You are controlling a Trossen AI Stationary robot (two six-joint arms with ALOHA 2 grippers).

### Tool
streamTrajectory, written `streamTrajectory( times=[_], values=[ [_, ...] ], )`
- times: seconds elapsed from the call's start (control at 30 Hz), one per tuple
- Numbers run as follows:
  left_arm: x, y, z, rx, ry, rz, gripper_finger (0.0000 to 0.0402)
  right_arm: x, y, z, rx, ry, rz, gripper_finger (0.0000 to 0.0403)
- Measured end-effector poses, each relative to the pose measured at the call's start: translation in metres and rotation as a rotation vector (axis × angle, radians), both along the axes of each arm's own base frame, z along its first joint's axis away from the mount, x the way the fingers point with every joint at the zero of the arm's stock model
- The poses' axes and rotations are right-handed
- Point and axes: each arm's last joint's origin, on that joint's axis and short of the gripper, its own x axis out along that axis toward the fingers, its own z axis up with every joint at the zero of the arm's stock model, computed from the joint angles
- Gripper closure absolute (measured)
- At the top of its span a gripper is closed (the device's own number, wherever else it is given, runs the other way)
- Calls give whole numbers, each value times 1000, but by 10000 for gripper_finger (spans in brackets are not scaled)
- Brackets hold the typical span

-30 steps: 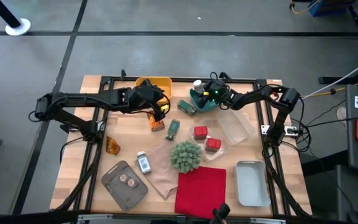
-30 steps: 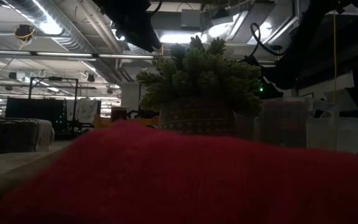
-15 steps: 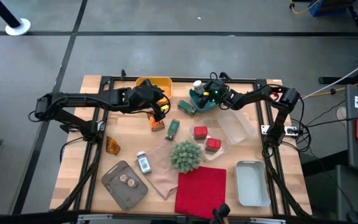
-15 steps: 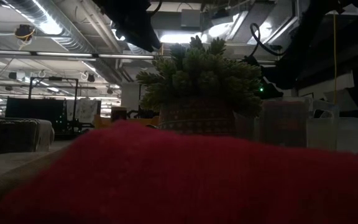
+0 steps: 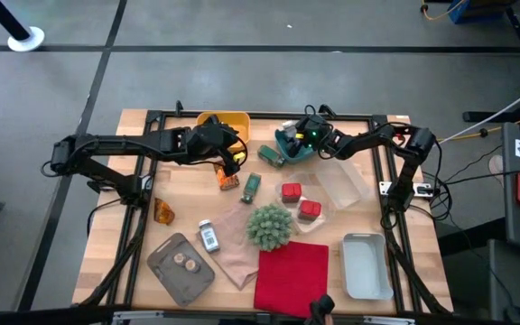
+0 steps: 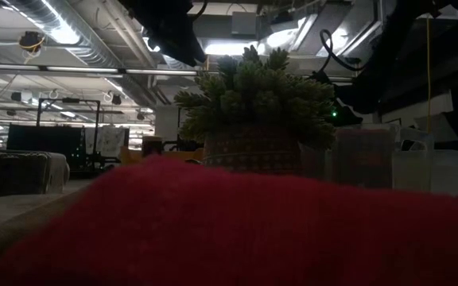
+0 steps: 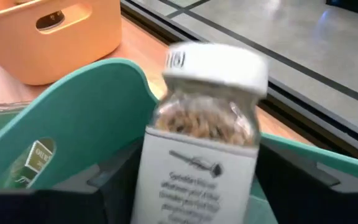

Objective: Sort spices by type
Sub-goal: Put the right white seasoning bottle into the green bin

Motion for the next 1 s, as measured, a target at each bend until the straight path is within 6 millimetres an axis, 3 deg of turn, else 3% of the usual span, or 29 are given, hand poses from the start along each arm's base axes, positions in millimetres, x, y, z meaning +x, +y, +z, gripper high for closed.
streamTrajectory(
  times=[0.13, 0.3, 0.43, 0.67, 1.0],
  values=[
    [0, 0, 0, 0, 0, 0, 121, 0, 0, 0, -30, 18, 20, 94],
    [0, 0, 0, 0, 0, 1, 121, 4, -3, 5, -39, 11, 22, 97],
    [0, 0, 0, 0, 0, 1, 121, 8, -5, 10, -52, -6, 21, 122],
    [0, 0, 0, 0, 0, 1, 121, 10, -6, 13, -52, -8, 23, 204],
    [0, 0, 0, -2, -2, 2, 121, 10, -7, 13, -47, -3, 23, 204]
  ],
)
